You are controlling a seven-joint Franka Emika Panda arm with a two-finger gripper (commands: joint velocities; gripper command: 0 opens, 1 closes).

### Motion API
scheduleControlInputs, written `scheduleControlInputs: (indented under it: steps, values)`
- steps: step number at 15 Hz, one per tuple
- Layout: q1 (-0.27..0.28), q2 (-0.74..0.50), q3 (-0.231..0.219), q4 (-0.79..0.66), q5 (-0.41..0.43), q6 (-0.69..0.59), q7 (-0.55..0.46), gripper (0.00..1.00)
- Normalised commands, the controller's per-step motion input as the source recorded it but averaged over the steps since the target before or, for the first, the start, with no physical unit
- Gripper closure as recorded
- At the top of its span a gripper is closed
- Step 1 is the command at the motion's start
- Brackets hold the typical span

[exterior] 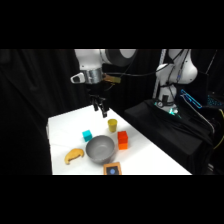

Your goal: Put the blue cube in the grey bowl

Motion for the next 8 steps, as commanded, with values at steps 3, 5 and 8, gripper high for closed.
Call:
scheduleControlInputs:
  steps: [3, 5, 8]
  values:
    - [-0.064, 0.06, 0.010, 0.08, -0.025, 0.04, -0.10, 0.00]
    - [-0.117, 0.14, -0.035, 0.21, -0.043, 0.05, -0.21, 0.00]
    - [-0.157, 0.21, -0.061, 0.32, -0.025, 0.04, -0.29, 0.00]
